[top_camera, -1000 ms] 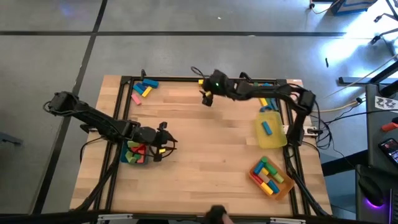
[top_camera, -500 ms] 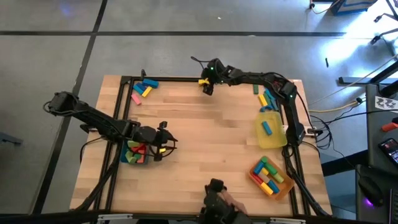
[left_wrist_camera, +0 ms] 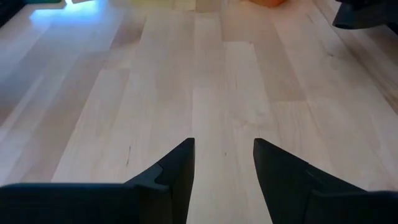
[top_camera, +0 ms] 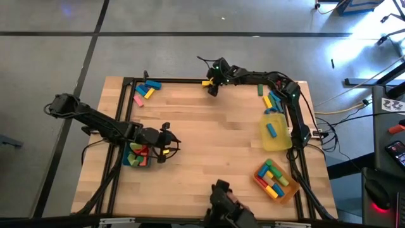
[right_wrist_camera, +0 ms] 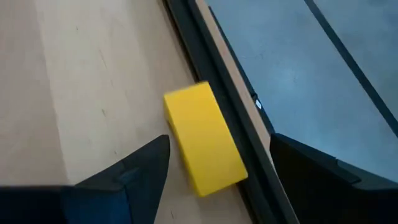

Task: Sort blocks by size
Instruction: Put the yellow arch block into the blue bin

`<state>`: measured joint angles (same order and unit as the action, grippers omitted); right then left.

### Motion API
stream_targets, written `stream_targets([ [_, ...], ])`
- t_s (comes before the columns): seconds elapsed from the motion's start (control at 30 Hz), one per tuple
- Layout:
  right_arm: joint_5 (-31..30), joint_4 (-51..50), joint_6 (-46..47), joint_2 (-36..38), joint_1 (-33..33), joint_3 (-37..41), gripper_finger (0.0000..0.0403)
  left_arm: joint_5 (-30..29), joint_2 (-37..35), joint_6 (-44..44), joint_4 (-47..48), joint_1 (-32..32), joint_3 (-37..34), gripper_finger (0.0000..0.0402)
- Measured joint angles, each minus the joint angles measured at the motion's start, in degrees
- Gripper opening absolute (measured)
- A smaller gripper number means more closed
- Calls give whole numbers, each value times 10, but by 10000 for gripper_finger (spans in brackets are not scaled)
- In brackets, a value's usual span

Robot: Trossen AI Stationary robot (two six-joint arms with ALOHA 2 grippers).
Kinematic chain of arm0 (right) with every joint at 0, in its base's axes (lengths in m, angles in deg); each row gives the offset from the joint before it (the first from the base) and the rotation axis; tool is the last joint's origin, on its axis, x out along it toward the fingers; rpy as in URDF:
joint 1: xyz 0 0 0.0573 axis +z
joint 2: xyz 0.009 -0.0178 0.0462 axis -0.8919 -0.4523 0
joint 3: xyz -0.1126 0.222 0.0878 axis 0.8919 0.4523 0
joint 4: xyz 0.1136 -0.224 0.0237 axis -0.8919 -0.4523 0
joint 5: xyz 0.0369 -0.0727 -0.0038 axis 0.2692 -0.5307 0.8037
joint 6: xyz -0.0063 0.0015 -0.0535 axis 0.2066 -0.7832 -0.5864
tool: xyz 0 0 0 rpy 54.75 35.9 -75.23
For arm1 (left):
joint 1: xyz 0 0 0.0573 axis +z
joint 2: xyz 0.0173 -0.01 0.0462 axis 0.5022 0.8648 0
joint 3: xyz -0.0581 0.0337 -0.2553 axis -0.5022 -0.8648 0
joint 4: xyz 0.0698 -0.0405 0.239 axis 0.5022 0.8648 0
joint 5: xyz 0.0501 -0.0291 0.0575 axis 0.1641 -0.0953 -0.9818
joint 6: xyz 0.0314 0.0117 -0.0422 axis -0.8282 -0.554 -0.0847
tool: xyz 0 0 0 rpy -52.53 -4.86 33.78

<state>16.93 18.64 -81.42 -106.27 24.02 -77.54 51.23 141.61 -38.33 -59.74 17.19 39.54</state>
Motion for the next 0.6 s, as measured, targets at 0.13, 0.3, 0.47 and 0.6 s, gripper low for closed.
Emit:
stream_targets([
  [0.13,10,-31,-3,-3,1,0,278,0,0,3,0,0,0,148],
  [0.3,2,-66,-25,-3,17,1,277,0,0,1,1,0,0,148],
  [0.47,-14,-72,-33,-3,21,1,259,0,0,2,1,0,0,148],
  [0.6,-22,-69,-33,-3,24,1,236,-1,0,1,1,0,0,148],
])
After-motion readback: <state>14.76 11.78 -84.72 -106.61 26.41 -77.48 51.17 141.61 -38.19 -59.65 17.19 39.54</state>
